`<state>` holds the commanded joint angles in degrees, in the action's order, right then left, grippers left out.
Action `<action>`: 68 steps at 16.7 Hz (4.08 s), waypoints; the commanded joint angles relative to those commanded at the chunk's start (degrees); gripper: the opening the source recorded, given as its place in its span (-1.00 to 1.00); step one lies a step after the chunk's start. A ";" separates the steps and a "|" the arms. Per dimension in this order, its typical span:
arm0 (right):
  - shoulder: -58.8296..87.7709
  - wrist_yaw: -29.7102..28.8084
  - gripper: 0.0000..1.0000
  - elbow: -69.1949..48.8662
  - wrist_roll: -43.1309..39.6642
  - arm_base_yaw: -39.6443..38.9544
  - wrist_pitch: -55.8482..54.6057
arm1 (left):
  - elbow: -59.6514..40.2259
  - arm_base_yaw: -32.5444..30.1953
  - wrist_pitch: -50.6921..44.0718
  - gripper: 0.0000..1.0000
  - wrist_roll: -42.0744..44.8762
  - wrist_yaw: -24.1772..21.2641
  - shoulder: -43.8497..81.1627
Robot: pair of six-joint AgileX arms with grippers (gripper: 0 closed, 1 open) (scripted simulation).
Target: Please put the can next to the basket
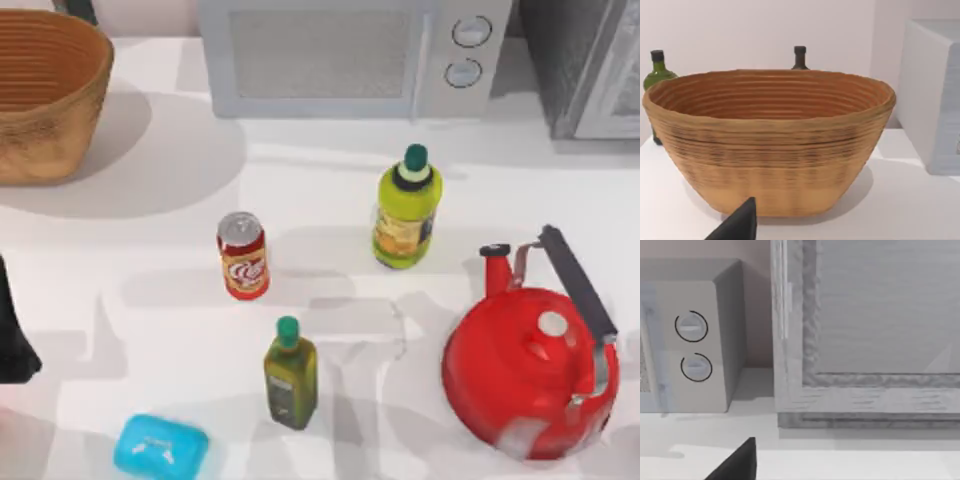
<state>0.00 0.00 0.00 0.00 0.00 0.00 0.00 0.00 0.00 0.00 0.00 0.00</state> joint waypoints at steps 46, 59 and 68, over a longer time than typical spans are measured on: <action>0.00 0.00 1.00 0.00 0.00 0.00 0.00 | -99.35 -29.21 -66.38 1.00 17.44 -0.10 122.60; 0.00 0.00 1.00 0.00 0.00 0.00 0.00 | -95.54 -29.22 -62.03 0.10 17.44 -0.10 123.40; 0.00 0.00 1.00 0.00 0.00 0.00 0.00 | -95.54 -29.22 -62.03 -1.00 17.44 -0.10 123.40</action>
<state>0.00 0.00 0.00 0.00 0.00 0.00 -95.54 -29.22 -62.03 17.44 -0.10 123.40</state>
